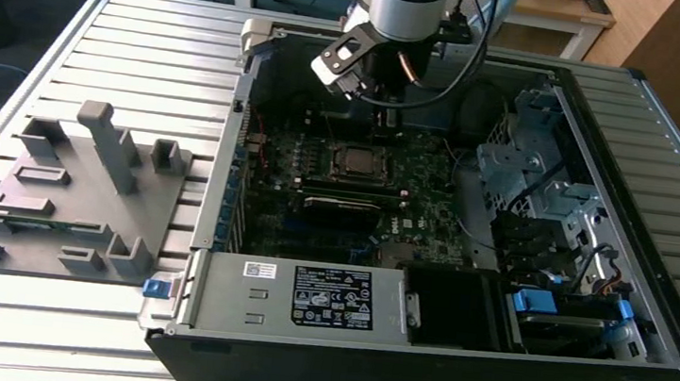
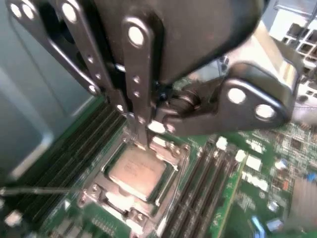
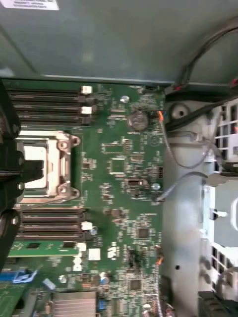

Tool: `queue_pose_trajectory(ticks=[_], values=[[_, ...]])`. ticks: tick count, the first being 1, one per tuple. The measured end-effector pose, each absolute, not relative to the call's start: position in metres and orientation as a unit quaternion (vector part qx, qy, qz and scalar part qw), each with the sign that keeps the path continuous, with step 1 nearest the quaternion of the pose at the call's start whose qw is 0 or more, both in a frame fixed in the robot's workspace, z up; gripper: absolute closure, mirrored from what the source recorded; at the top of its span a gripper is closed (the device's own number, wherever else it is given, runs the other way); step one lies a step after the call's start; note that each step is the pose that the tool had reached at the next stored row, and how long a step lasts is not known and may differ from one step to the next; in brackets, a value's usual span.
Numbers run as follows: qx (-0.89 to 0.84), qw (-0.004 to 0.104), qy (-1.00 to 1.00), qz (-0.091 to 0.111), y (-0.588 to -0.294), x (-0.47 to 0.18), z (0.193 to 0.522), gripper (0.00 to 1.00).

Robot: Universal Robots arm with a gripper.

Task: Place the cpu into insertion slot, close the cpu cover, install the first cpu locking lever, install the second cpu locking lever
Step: 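Close the cpu cover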

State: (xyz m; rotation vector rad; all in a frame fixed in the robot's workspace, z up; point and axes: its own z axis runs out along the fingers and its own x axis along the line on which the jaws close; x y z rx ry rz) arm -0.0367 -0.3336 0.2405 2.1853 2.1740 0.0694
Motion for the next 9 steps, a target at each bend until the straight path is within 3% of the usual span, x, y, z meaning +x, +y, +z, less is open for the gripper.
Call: queue_pose_trajectory(ticks=[3, 7, 9], values=[[0.709, 0.027, 0.705, 0.02, -0.3336, -0.0367, 0.2404, 0.9], [0.709, 0.008, 0.705, 0.0, -0.3336, -0.0366, 0.2394, 0.9], [0.709, 0.007, 0.705, -0.002, -0.3336, -0.0366, 0.2395, 0.9]])
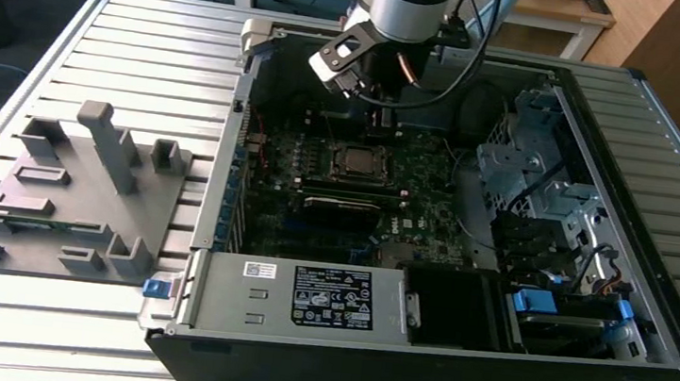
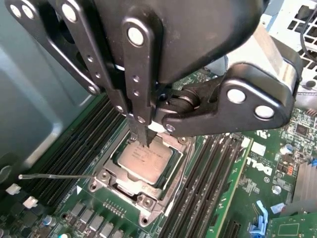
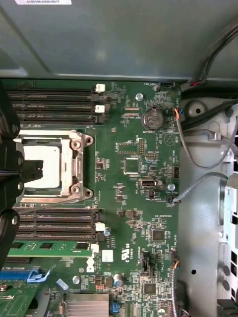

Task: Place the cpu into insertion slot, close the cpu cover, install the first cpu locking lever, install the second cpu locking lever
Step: 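Close the cpu cover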

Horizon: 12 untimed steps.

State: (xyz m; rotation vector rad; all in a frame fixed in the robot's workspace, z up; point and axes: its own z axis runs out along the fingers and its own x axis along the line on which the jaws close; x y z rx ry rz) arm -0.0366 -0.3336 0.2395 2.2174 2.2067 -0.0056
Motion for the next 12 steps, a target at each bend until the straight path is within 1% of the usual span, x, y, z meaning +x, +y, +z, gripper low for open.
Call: queue_pose_trajectory(ticks=[12], values=[[0.668, 0.007, 0.744, -0.001, -0.3336, -0.0366, 0.2385, 0.9]])
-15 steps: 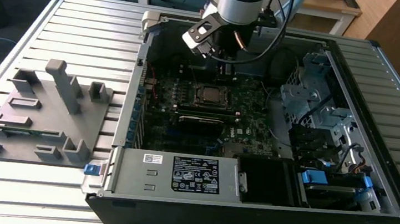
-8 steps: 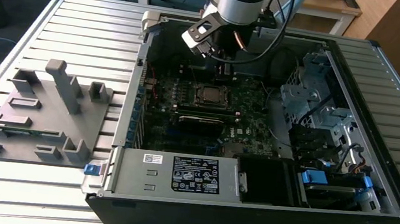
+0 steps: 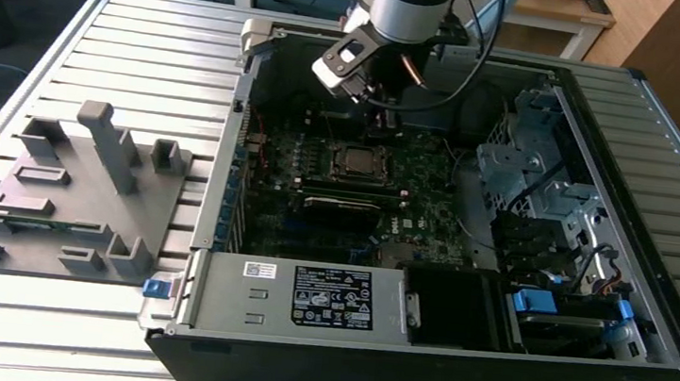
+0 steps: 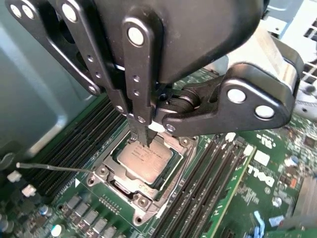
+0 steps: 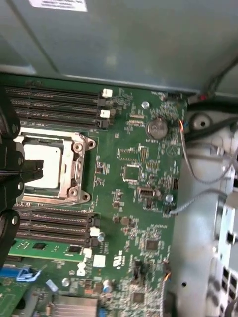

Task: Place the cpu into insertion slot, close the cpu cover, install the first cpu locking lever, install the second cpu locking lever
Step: 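Close the cpu cover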

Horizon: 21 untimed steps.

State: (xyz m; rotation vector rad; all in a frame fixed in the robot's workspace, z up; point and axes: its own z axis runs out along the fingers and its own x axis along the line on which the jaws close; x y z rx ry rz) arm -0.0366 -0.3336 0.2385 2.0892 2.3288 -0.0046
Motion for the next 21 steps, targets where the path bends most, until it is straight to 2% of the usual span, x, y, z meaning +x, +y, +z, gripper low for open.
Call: queue_pose_trajectory(ticks=[21], values=[[0.585, 0.007, 0.811, -0.001, -0.3336, -0.0366, 0.2372, 0.9]])
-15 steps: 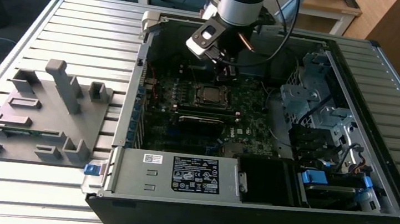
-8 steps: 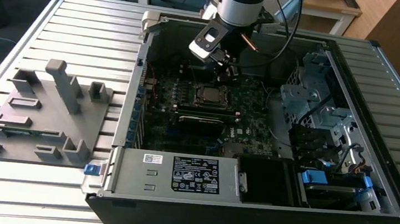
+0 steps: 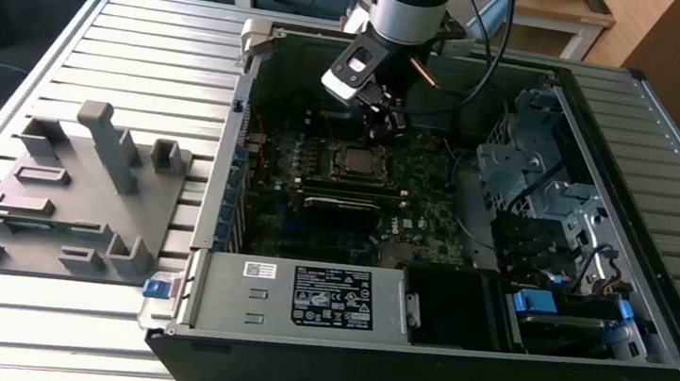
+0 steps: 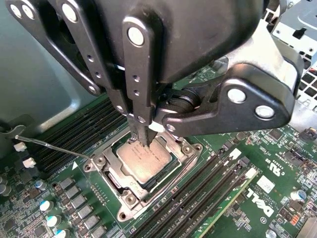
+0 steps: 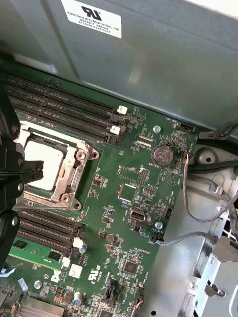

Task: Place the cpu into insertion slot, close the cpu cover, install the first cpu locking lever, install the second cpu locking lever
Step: 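Close the cpu cover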

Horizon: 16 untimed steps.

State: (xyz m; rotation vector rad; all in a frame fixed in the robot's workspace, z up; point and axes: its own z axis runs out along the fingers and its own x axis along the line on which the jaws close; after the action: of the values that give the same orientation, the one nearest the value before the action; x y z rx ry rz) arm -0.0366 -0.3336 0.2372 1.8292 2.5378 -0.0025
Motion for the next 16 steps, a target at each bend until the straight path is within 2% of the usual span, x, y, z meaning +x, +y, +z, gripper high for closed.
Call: queue_pose_trajectory(ticks=[16], values=[[0.564, 0.007, 0.826, -0.001, -0.3336, -0.0366, 0.2371, 0.9]])
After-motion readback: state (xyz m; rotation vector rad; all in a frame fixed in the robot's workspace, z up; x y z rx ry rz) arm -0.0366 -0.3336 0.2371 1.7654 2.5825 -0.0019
